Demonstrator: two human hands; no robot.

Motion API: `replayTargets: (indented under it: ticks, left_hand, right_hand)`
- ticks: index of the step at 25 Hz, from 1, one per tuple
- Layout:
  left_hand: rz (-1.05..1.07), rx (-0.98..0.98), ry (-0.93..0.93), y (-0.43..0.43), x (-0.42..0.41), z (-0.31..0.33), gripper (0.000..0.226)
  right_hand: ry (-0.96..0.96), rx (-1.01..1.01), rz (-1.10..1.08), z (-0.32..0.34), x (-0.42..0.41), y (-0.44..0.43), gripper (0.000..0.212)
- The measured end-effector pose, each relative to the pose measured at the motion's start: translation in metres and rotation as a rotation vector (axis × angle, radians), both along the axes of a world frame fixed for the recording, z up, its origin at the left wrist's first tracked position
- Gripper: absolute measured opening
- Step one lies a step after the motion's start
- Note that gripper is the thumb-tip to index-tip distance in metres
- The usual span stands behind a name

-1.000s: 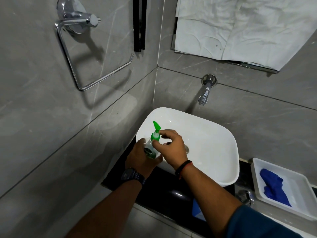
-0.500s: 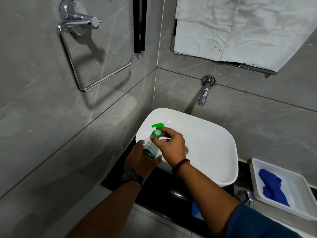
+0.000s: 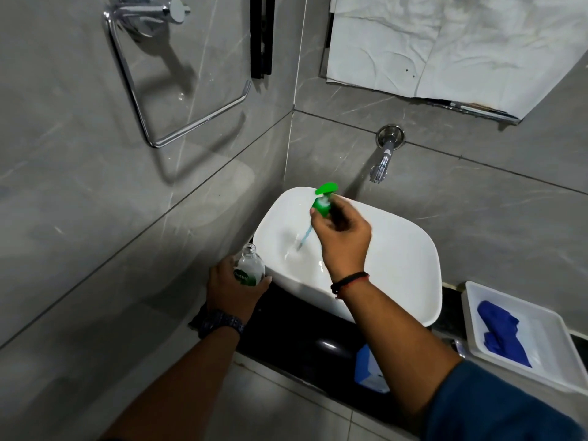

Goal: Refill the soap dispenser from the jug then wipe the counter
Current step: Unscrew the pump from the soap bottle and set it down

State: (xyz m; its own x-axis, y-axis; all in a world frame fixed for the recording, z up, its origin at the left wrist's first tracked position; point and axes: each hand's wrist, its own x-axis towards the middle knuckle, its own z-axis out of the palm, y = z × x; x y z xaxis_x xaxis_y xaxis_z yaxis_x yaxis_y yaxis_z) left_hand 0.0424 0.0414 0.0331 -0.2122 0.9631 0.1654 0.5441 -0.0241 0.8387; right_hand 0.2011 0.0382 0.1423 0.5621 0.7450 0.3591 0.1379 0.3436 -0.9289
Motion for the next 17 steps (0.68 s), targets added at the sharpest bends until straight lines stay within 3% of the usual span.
replayTargets:
  ticks: [4,6,10,14,17]
  left_hand:
    - [-0.024,0.002,-0.009,0.001,-0.006,-0.014,0.073]
    - [-0.052,-0.017,-0.042,0.003,-0.009,-0.023,0.072]
    - [-0.096,-0.037,-0.131,0.007,-0.013,-0.044,0.082]
    - [-0.154,-0.101,-0.201,0.007,-0.013,-0.066,0.083]
    - [-0.171,-0.097,-0.151,0.006,-0.014,-0.08,0.084]
  right_hand:
    - [-0.579,-0.371,0.143,-0.04,-0.007,-0.016,0.028]
    - [-0.781,-0.608,0.231,-0.067,-0.008,-0.023,0.026]
    - [-0.953,-0.849,0.321,-0.115,-0.002,-0.03,0.03]
    - [-1.073,-0.899,0.376,-0.151,-0.001,-0.032,0.032]
    - [-1.112,-0.912,0.386,-0.174,-0.004,-0.029,0.031]
